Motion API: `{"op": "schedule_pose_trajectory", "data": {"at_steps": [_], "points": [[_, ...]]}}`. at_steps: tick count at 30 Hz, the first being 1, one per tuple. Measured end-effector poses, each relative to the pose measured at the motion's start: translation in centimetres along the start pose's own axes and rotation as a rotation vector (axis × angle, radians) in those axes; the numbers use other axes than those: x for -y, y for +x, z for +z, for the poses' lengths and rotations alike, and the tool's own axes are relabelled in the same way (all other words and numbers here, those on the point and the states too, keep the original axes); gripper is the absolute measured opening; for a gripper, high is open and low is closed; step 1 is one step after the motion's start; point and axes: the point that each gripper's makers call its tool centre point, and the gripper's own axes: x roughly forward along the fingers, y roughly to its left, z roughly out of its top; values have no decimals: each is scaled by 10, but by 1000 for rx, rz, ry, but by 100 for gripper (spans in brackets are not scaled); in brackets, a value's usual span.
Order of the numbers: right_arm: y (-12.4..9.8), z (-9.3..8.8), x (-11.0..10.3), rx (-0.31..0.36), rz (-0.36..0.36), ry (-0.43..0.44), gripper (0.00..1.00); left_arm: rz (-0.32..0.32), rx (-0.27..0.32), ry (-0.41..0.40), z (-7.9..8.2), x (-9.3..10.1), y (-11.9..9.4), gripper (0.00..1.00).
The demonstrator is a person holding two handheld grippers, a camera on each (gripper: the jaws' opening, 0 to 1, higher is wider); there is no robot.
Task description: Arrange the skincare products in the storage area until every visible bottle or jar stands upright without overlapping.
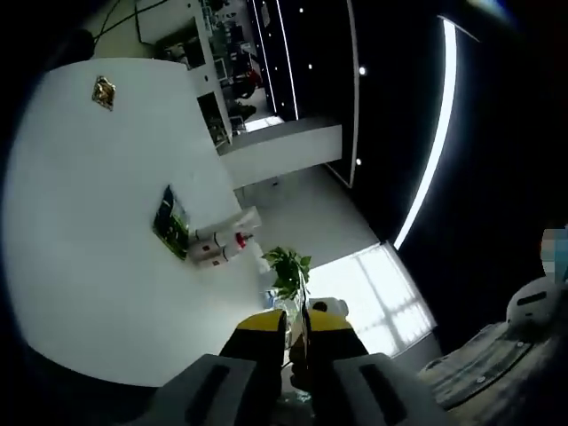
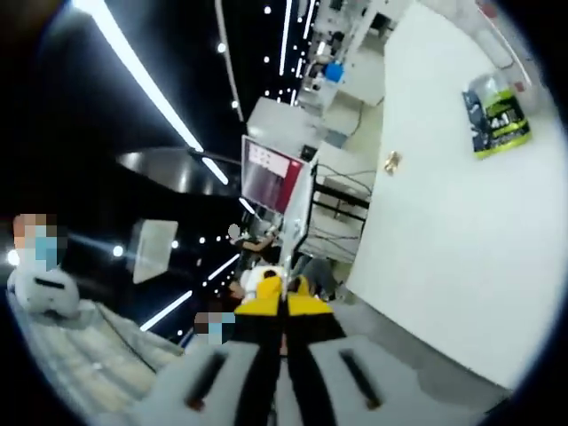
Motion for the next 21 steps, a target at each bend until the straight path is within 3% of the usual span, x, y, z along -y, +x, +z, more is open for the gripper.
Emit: {"op": "schedule_pose_trajectory", "data": {"at_steps": [3, 7, 14, 17, 20, 21], "points": [[0, -2, 4, -14, -26, -17, 0, 6, -9, 1, -3, -1, 1, 1], [-1, -1, 2, -5, -15, -20, 0, -9, -6, 33, 0, -1, 2, 1], [-5, 2, 9, 31, -40, -55, 1, 4, -2, 6, 1, -10, 5, 0], [-7, 7, 15, 69, -62, -38, 10, 7, 13, -6, 3, -10, 6, 0], [-11, 14, 27, 109, -133, -113, 18, 10, 34, -23, 11, -16, 6, 0], [-15, 17, 32, 127, -178, -181, 20, 11, 36, -31, 14, -18, 5, 0]]}}
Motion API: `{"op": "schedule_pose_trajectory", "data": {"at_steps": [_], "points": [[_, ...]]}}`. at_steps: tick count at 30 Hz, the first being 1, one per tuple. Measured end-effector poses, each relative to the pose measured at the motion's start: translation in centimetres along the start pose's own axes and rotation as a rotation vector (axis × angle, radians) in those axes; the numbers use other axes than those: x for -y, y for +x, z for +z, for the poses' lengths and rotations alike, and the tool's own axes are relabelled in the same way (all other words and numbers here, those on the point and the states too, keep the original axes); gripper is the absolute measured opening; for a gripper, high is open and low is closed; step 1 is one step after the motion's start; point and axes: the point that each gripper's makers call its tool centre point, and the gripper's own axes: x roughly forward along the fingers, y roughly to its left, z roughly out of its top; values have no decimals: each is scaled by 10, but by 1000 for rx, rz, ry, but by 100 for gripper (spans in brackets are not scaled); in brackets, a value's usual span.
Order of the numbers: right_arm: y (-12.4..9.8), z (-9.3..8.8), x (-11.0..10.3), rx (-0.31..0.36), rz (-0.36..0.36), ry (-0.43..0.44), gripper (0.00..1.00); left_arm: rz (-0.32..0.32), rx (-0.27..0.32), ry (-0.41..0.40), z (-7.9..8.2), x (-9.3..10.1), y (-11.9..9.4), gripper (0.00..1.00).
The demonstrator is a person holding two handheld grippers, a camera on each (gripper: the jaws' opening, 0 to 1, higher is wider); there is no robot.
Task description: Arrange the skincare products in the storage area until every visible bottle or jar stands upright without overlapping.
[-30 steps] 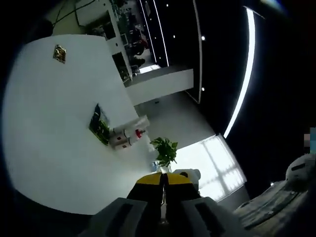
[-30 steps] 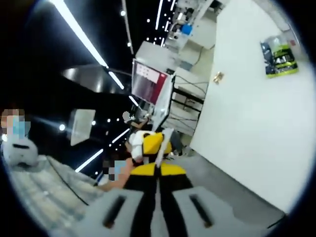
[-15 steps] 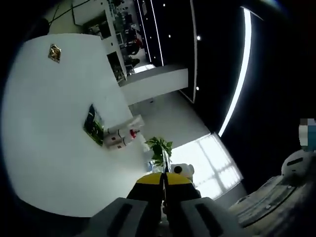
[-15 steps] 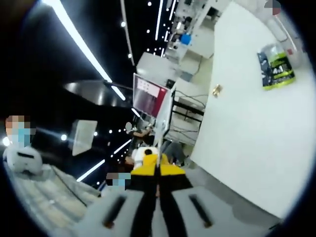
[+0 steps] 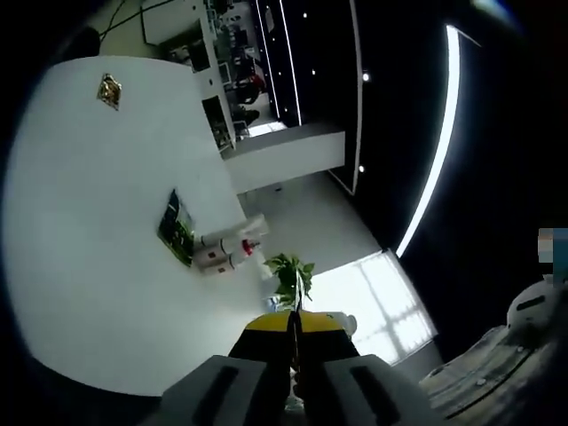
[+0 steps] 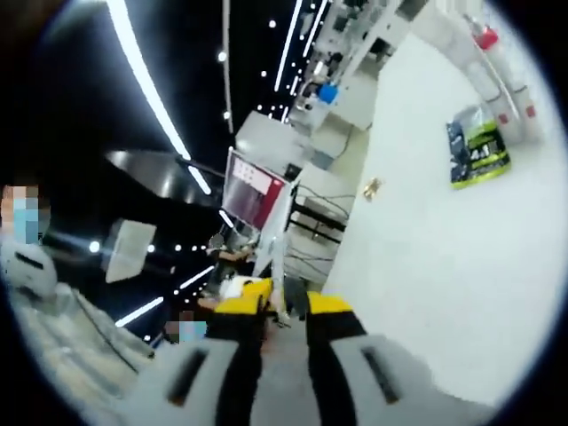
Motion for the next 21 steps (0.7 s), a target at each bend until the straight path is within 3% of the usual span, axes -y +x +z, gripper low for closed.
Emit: {"op": "schedule_pose_trajectory", "data": {"at_steps": [4, 7, 12, 16, 21], "points": [[-12, -6, 20, -17, -148, -181, 34, 27, 10, -1, 17, -11, 3, 0], [-27, -15, 46, -92, -319, -453, 46, 42, 3, 8, 32, -18, 10, 0], [-37, -18, 67, -72, -416, -458, 50, 55, -3, 21, 58, -27, 24, 0], [-44, -13, 82, -77, -514, -536, 52, 71, -21, 38, 79, -36, 38, 0], [-45, -7, 88, -64, -571, -585, 54, 87, -42, 43, 101, -49, 56, 0]]}}
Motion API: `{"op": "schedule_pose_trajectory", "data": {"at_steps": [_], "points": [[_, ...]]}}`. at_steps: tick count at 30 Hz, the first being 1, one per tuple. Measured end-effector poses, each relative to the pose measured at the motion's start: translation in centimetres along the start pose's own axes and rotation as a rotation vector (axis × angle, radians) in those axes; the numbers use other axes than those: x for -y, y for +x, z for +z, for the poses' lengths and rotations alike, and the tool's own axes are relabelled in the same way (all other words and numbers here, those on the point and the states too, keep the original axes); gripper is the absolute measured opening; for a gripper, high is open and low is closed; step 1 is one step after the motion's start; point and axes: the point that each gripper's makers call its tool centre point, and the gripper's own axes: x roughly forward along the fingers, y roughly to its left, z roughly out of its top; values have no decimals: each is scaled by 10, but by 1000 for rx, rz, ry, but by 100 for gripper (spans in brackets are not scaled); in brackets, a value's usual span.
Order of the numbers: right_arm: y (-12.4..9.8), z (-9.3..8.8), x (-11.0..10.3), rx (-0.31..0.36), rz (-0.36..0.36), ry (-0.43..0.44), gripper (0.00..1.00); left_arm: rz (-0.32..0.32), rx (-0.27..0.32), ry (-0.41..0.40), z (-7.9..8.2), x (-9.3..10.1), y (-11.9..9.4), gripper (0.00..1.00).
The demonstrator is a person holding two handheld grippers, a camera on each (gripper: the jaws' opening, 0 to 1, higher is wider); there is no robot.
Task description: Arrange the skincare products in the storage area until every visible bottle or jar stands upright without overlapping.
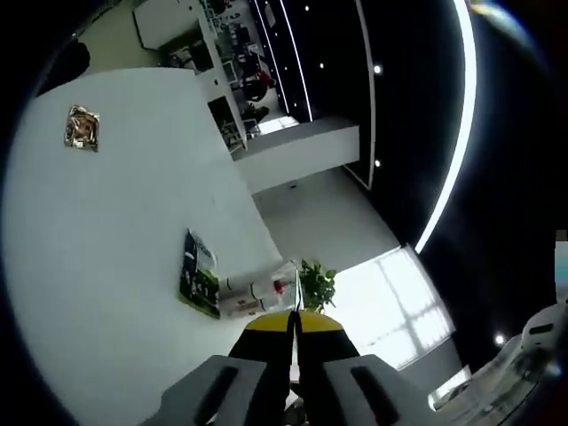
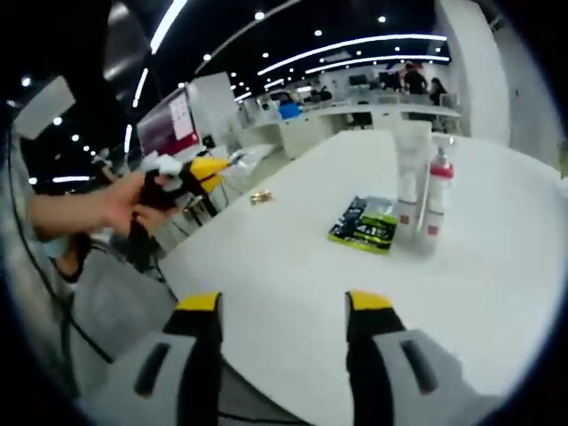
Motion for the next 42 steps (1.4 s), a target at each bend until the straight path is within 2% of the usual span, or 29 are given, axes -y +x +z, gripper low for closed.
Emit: {"op": "schedule_pose_trajectory", "data": {"at_steps": [6, 7, 10, 11, 17, 22, 25, 29, 32, 39, 42], "points": [[1, -6, 10, -24, -38, 3, 55, 32, -15, -9, 19, -21, 20, 0], [2, -8, 12, -34, -45, 8, 55, 44, -24, -12, 27, -28, 29, 0], [2, -14, 14, -60, -54, 6, 55, 51, -29, -10, 35, -33, 36, 0], [3, -14, 14, -64, -55, 4, 55, 57, -39, -5, 44, -39, 47, 0], [5, -21, 15, -96, -57, 0, 54, 88, -66, 5, 68, -59, 75, 0], [6, -25, 15, -121, -65, -12, 58, 108, -94, -7, 75, -78, 95, 0], [8, -21, 10, -110, -66, -57, 62, 128, -121, -7, 75, -90, 105, 0], [7, -22, 17, -108, -77, -23, 64, 166, -147, -8, 73, -109, 113, 0], [4, -22, 28, -104, -123, -7, 67, 193, -147, -12, 74, -123, 116, 0], [7, -29, 25, -136, -116, -9, 67, 247, -137, -22, 83, -153, 122, 0], [5, -29, 28, -139, -126, -9, 66, 272, -151, -22, 80, -164, 124, 0]]}}
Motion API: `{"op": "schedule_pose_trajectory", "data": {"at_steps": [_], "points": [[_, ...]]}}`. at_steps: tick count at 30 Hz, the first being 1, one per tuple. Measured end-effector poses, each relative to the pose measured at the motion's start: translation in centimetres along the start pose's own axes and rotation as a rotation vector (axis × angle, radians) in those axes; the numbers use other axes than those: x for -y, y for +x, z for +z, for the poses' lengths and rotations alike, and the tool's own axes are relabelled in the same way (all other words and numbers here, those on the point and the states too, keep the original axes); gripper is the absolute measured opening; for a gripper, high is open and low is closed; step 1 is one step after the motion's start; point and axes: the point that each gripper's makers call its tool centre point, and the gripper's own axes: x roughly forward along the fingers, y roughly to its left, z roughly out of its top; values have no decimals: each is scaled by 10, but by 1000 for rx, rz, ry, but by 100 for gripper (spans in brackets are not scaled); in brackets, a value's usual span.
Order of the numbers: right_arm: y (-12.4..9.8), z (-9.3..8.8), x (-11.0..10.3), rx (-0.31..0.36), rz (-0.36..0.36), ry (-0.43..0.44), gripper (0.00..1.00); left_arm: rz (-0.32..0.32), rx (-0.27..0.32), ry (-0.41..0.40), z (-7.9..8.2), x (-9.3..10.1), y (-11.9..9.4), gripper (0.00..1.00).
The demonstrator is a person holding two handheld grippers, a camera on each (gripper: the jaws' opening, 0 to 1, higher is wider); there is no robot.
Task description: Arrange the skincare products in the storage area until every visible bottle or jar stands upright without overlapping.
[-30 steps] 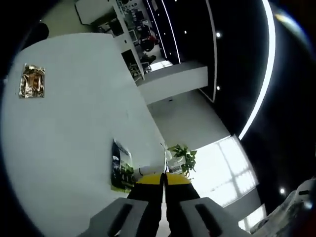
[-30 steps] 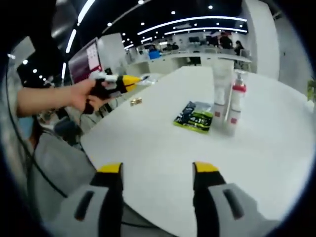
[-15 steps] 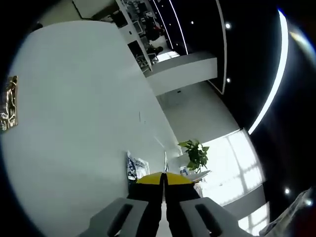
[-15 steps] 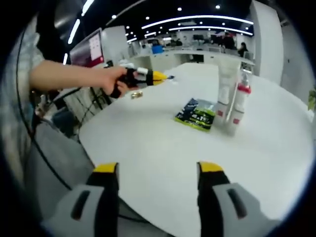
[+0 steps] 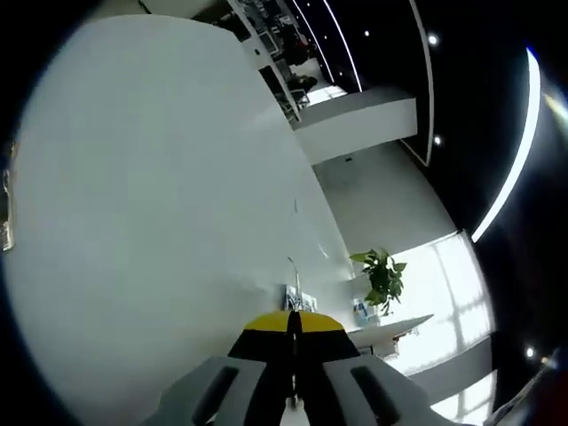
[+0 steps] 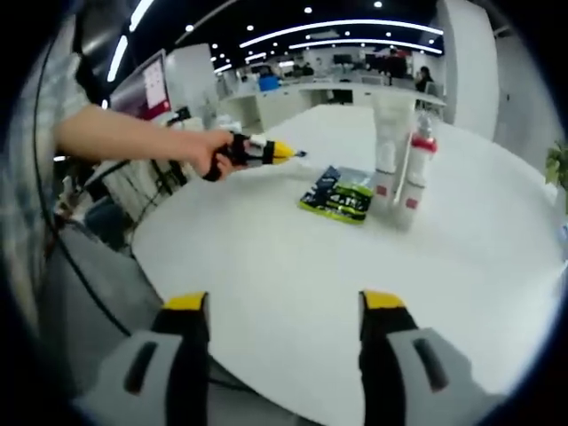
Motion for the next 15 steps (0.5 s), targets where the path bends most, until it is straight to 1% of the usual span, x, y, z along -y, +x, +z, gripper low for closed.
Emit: {"op": "schedule_pose_trajectory", "data": {"at_steps": [3, 5, 7, 10, 11, 12, 13, 15], "points": [[0, 1, 1, 6, -5, 1, 67, 8, -4, -5, -3, -3, 4, 0], [1, -1, 0, -6, -4, -6, 67, 21, -10, 7, -5, -6, 6, 0], [1, -1, 1, -10, -6, -7, 67, 27, -15, 2, -7, -8, 7, 0], [-1, -2, 4, -9, -17, 6, 67, 76, -23, 15, -9, -21, 9, 0], [-1, -1, 5, -7, -22, 10, 66, 78, -23, 14, -9, -22, 9, 0], [-2, -1, 7, -3, -26, 11, 66, 66, -20, 10, -8, -20, 10, 0], [-2, -1, 7, 1, -26, 14, 66, 70, -18, 8, -8, -18, 9, 0], [-2, -2, 7, -7, -30, 8, 66, 82, -17, 32, -7, -16, 10, 1]]}}
